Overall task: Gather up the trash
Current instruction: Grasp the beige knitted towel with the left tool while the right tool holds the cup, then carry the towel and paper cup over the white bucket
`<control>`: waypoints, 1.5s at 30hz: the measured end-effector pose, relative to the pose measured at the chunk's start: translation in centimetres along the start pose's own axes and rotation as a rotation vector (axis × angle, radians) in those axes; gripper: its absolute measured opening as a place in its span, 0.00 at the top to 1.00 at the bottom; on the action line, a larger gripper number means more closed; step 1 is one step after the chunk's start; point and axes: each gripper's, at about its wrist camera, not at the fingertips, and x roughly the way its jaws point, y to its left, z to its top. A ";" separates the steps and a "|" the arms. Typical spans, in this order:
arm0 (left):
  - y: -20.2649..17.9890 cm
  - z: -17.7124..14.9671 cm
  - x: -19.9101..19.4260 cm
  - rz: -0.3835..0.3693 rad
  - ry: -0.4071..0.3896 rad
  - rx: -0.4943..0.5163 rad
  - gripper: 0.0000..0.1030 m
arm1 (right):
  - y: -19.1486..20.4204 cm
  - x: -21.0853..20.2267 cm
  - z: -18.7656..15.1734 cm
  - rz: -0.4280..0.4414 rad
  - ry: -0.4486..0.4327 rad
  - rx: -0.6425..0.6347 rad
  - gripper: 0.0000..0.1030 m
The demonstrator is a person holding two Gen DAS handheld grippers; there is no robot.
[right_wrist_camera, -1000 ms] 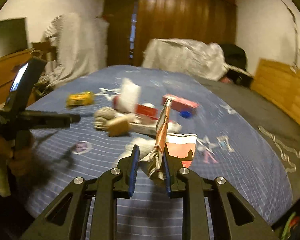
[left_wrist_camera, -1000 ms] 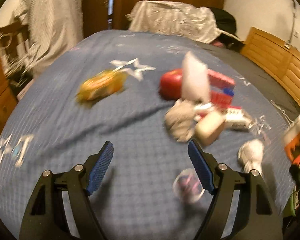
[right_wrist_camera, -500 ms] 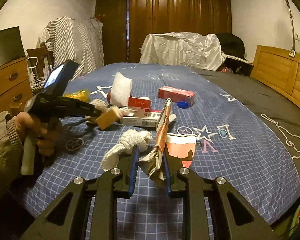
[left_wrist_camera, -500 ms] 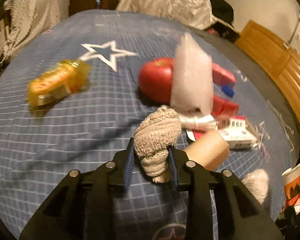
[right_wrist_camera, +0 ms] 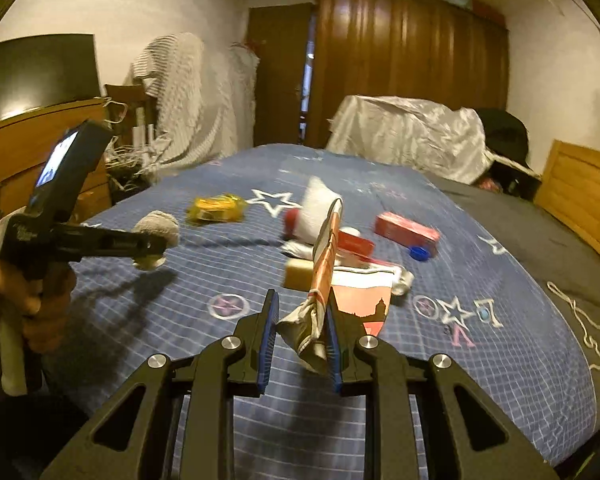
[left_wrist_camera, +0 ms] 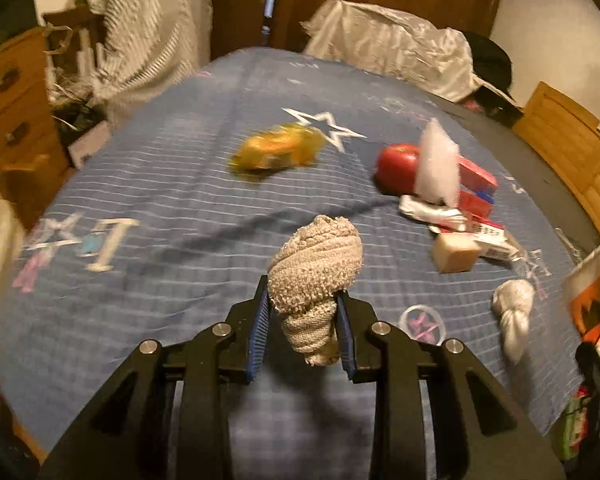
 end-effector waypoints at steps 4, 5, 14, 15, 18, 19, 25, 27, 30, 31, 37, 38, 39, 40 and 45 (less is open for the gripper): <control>1.1 -0.7 -2.6 0.071 -0.056 0.013 0.73 | 2.6 -0.7 0.9 0.033 -0.017 -0.056 0.77; 1.4 -1.0 -3.3 0.086 -0.068 0.014 0.73 | 3.4 -0.8 1.1 0.046 -0.021 -0.072 0.77; 4.8 -2.3 -7.2 0.153 -0.151 -0.029 0.72 | 9.2 -1.5 3.5 0.130 -0.051 -0.174 0.77; 5.1 -2.4 -7.4 0.158 -0.157 -0.036 0.72 | 9.9 -1.5 3.8 0.138 -0.054 -0.184 0.77; 6.5 -2.5 -8.2 0.173 -0.179 -0.064 0.72 | 11.7 -1.3 4.3 0.156 -0.056 -0.211 0.77; 7.0 -2.5 -8.4 0.181 -0.186 -0.070 0.73 | 12.4 -1.3 4.5 0.163 -0.057 -0.223 0.77; 9.7 -3.0 -9.3 0.211 -0.203 -0.115 0.72 | 16.4 -0.7 5.8 0.204 -0.059 -0.270 0.77; 10.8 -3.2 -9.5 0.222 -0.200 -0.130 0.72 | 17.3 -0.4 6.4 0.220 -0.059 -0.271 0.77; 12.6 -3.4 -10.0 0.238 -0.200 -0.162 0.72 | 18.8 0.4 7.5 0.248 -0.060 -0.277 0.77; 13.1 -3.4 -10.1 0.244 -0.201 -0.171 0.72 | 19.4 0.7 7.8 0.261 -0.059 -0.279 0.77; 16.8 -3.4 -11.2 0.307 -0.203 -0.215 0.72 | 24.2 1.8 9.9 0.333 -0.069 -0.310 0.77; 17.6 -3.2 -11.5 0.326 -0.203 -0.220 0.72 | 24.8 1.9 10.1 0.340 -0.070 -0.314 0.77; 18.3 -3.0 -11.7 0.341 -0.203 -0.224 0.72 | 25.6 2.1 10.6 0.352 -0.072 -0.321 0.77; 18.7 -2.8 -11.9 0.353 -0.203 -0.226 0.72 | 26.4 2.3 11.0 0.361 -0.075 -0.326 0.77; 22.0 -1.6 -13.3 0.442 -0.214 -0.235 0.72 | 30.2 3.6 13.5 0.417 -0.068 -0.326 0.77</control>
